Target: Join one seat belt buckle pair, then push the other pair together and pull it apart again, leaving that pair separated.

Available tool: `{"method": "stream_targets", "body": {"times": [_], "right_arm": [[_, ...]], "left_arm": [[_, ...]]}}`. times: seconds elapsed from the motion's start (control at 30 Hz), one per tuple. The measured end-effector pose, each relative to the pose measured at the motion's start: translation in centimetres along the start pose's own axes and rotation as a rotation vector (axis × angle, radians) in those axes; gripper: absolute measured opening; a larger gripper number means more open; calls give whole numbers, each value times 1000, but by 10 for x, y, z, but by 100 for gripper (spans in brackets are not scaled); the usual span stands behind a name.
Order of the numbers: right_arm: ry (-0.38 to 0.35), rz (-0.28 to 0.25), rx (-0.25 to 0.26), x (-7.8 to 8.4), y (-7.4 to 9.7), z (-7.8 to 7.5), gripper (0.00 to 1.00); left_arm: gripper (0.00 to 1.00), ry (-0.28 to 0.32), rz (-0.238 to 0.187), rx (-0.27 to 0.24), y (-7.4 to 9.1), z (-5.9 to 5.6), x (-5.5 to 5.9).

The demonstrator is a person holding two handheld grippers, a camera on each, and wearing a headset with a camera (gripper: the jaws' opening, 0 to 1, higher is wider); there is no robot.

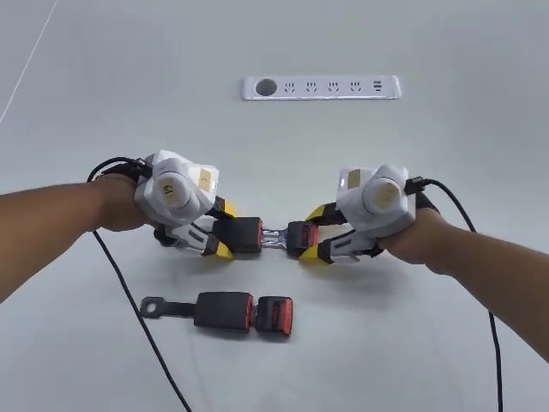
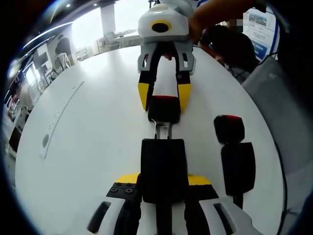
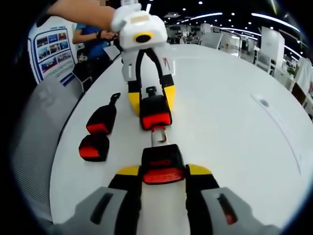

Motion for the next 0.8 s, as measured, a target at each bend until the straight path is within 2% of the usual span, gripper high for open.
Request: {"method": "stream_targets", "body": {"times": [0.3, 0.43, 0.8], "right_arm": [[-8, 9, 24, 18, 22, 2, 34], [-32, 30, 43, 29, 35, 1, 34], [-58, 44, 63, 42, 67, 2, 35]], "left_arm": [[34, -6, 25, 3, 0, -2, -4], [34, -12, 36, 6, 0, -3, -5], [34, -12, 45, 8, 0, -1, -6]]}}
Point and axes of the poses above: the centre of the closed fingertips' face, and the gripper's own axes: y roughly backward along the fingers, z roughly to its left, x roughly out of its underside, the point moved 5 cm from there along y, roughly backward along the fingers, and after that the axes turned 8 degrees about -z, right-handed, at the moved point
